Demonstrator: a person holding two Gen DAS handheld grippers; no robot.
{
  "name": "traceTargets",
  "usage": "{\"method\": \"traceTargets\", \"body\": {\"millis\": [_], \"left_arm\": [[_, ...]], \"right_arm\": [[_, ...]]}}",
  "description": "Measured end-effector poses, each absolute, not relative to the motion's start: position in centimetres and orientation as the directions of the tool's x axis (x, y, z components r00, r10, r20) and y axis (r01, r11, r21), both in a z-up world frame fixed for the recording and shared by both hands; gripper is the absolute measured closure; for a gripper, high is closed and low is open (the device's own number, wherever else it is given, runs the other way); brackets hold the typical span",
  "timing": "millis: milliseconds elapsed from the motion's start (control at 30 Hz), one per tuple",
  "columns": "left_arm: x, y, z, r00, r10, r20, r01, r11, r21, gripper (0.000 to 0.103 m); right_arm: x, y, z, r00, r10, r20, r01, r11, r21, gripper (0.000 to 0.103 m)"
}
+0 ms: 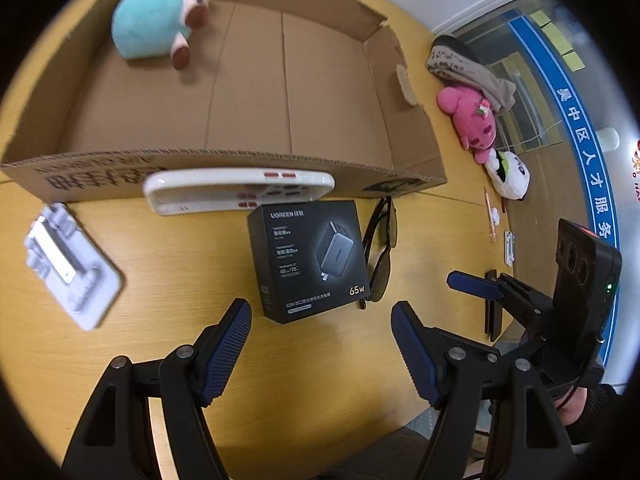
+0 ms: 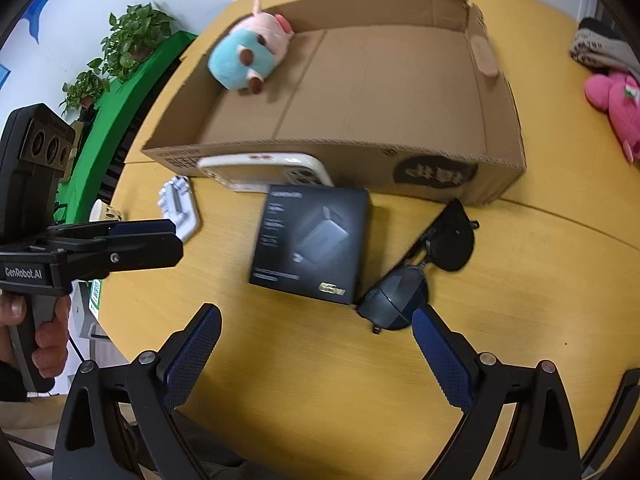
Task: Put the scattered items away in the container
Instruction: 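Grasp the black sunglasses with the right gripper and lift them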
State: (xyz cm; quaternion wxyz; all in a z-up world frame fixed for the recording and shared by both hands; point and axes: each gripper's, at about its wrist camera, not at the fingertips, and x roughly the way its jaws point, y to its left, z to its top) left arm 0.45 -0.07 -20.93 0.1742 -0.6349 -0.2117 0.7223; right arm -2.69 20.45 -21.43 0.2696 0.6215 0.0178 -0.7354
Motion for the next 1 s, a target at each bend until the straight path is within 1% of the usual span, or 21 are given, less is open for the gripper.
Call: {"method": "traceTargets", "body": {"millis": [133, 267, 400, 433, 533, 600, 667, 733, 767, 900, 1000], "left_arm": [[-0.9, 0.9, -22.8, -0.091, 0.522, -0.848, 0.023, -0.85, -0.526, 0.031], [-2.2, 1.5, -24.4, -0.054, 0.521, -0.852, 0.029, -0.852, -0.523, 0.031], [-2.8, 2.2, -24.9, -0.032, 0.514, -0.857, 0.0, -0.858, -0.514, 0.031], [-2.9, 2.4, -24.9, -0.025, 0.51, -0.86, -0.008, -0.86, -0.51, 0.031], [-2.9, 2.7, -25.0, -0.01, 0.505, -0.863, -0.029, -0.863, -0.504, 0.031], [-2.9, 2.8, -25.0, 0.0, 0.505, -0.863, -0.039, -0.862, -0.505, 0.031], [-2.8, 3.0, -25.0, 0.007, 0.505, -0.863, -0.051, -0.862, -0.505, 0.031], [-2.8, 3.1, -24.9, 0.01, 0.503, -0.864, -0.062, -0.862, -0.503, 0.031], [-2.7, 3.3, -24.8, 0.011, 0.504, -0.864, -0.065, -0.862, -0.503, 0.031], [-2.4, 3.9, -24.1, 0.004, 0.506, -0.863, -0.087, -0.859, -0.504, 0.031], [-2.0, 4.5, -23.2, -0.008, 0.513, -0.858, -0.11, -0.853, -0.51, 0.031]], "right_arm": [[-4.2, 22.6, -23.2, -0.056, -0.367, -0.928, 0.345, -0.88, 0.327, 0.005], [-6.7, 25.1, -25.5, -0.029, -0.385, -0.922, 0.192, -0.908, 0.373, 0.005], [-8.7, 26.6, -28.2, 0.002, -0.44, -0.898, 0.048, -0.897, 0.44, 0.005], [-9.1, 26.9, -29.0, 0.009, -0.46, -0.888, 0.004, -0.888, 0.46, 0.008], [-10.0, 27.3, -31.2, 0.026, -0.498, -0.867, -0.117, -0.863, 0.492, 0.02], [-10.4, 27.0, -32.2, 0.032, -0.506, -0.862, -0.144, -0.856, 0.497, 0.029], [-10.8, 26.3, -32.6, 0.028, -0.503, -0.864, -0.126, -0.859, 0.496, 0.052], [-10.9, 25.8, -32.6, 0.017, -0.497, -0.867, -0.119, -0.862, 0.492, 0.06], [-11.0, 25.7, -32.5, 0.008, -0.487, -0.873, -0.114, -0.868, 0.483, 0.069], [-10.8, 25.9, -32.1, -0.018, -0.492, -0.871, -0.11, -0.865, 0.49, 0.071], [-10.5, 26.2, -31.1, -0.046, -0.498, -0.866, -0.097, -0.861, 0.5, 0.077]]}}
